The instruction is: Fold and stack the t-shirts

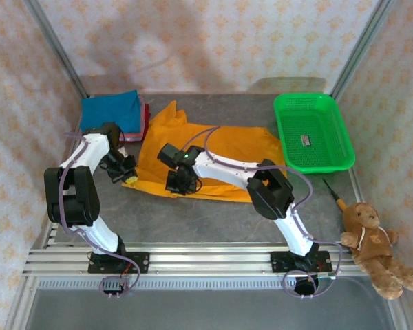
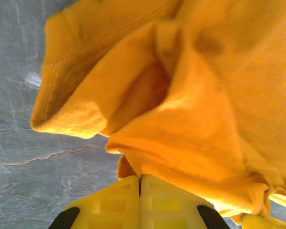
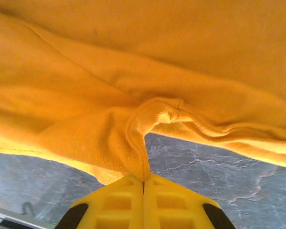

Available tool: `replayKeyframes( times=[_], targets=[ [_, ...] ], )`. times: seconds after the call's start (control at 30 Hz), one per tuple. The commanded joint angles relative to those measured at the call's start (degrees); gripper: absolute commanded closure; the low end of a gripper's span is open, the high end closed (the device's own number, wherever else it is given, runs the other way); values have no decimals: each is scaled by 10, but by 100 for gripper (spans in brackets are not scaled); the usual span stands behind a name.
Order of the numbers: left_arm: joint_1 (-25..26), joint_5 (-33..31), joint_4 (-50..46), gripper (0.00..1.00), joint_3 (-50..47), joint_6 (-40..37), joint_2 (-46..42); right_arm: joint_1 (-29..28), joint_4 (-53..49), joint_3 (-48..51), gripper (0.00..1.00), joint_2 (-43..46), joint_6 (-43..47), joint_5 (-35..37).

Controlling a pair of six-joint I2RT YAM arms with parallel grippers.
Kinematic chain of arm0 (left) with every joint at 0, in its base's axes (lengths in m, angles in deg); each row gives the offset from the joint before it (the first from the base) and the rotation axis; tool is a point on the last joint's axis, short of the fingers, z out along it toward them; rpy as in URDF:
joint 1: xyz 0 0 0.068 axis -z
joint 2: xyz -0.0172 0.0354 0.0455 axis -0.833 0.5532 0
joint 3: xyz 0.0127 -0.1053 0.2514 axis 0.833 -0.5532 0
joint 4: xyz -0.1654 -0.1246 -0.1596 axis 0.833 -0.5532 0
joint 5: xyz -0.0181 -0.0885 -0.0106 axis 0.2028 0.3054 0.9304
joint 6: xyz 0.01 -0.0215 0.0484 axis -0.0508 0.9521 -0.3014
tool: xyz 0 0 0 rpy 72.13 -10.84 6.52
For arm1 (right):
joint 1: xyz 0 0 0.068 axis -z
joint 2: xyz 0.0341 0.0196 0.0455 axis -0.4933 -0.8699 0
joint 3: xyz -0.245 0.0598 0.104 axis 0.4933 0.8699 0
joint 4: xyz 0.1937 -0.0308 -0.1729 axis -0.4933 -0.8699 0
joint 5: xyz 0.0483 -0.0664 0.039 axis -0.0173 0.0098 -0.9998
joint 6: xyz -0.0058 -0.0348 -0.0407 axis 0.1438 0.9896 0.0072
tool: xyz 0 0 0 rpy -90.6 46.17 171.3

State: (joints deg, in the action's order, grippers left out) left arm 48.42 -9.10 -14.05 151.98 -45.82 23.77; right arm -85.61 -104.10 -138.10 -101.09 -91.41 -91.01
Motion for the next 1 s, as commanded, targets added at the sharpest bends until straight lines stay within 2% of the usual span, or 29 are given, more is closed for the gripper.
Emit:
replayKeyframes(
  times=[0.0, 0.2, 0.4, 0.57, 0.83, 0.97],
  targets=[
    [-3, 24, -16, 100, 42, 19, 18, 17, -27, -33, 100, 11, 30, 19],
    [6, 40, -13, 100, 113, 32, 78, 52, -25, -66, 100, -19, 49, -1],
    [21, 30, -14, 100, 189, 47, 130, 83, -36, -107, 100, -52, 68, -19],
    [31, 20, -32, 100, 259, 50, 200, 108, -36, -119, 100, -75, 74, -41],
    [36, 18, -66, 100, 362, 48, 273, 141, -39, -151, 100, -110, 91, -87],
    [42, 20, -76, 99, 397, 49, 294, 159, -39, -154, 100, -112, 98, -87]
  ],
)
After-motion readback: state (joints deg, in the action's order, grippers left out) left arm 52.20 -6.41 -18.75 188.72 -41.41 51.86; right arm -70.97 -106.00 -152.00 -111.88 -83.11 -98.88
